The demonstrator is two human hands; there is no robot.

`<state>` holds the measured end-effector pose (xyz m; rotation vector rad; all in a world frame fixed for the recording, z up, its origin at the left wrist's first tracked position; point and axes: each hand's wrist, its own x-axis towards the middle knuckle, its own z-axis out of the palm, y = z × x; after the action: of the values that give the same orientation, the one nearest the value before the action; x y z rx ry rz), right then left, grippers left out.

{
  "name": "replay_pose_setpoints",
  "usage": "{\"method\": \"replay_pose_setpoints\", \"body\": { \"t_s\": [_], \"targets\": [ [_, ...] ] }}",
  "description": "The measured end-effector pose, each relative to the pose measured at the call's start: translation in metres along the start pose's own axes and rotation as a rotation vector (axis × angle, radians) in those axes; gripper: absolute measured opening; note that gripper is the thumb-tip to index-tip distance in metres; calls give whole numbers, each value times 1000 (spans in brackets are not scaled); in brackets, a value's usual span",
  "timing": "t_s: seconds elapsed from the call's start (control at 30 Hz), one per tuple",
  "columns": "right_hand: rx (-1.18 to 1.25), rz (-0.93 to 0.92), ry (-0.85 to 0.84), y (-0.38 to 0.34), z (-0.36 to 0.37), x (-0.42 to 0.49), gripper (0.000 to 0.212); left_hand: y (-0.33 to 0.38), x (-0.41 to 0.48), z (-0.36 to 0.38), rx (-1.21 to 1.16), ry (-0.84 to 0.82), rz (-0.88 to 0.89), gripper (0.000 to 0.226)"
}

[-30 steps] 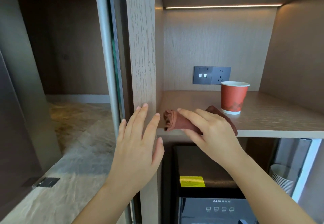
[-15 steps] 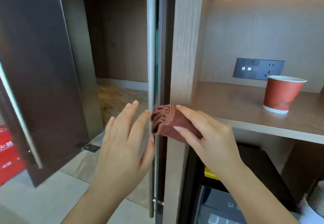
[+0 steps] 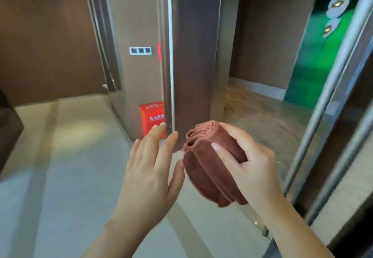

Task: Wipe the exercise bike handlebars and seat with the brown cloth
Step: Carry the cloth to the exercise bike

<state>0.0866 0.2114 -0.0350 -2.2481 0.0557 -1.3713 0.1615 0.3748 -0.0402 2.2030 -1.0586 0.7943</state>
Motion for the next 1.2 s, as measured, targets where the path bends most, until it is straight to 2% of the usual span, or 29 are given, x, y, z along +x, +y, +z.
{"method": "replay_pose_setpoints", "body": {
  "t_s": [0.4,0.67,0.87,1.0,1.2],
  "targets": [
    [424,-150,-392,-217,211,-69,37,-165,-164,-188,373,31,-414,49],
    [596,-257,-621,-335,319,-98,39,-246,-244,-274,593,78,-661,48],
    [713,-385,-698,-412,419,-99,39,-325,-272,-323,747,84,-783,45],
    [810,-389,-693,-460,496,-84,40,-397,-268,-356,823,71,-819,44],
    [899,-495,-743,-569,599,-68,40,-494,-282,-421,912,193,-934,44]
  ]
}}
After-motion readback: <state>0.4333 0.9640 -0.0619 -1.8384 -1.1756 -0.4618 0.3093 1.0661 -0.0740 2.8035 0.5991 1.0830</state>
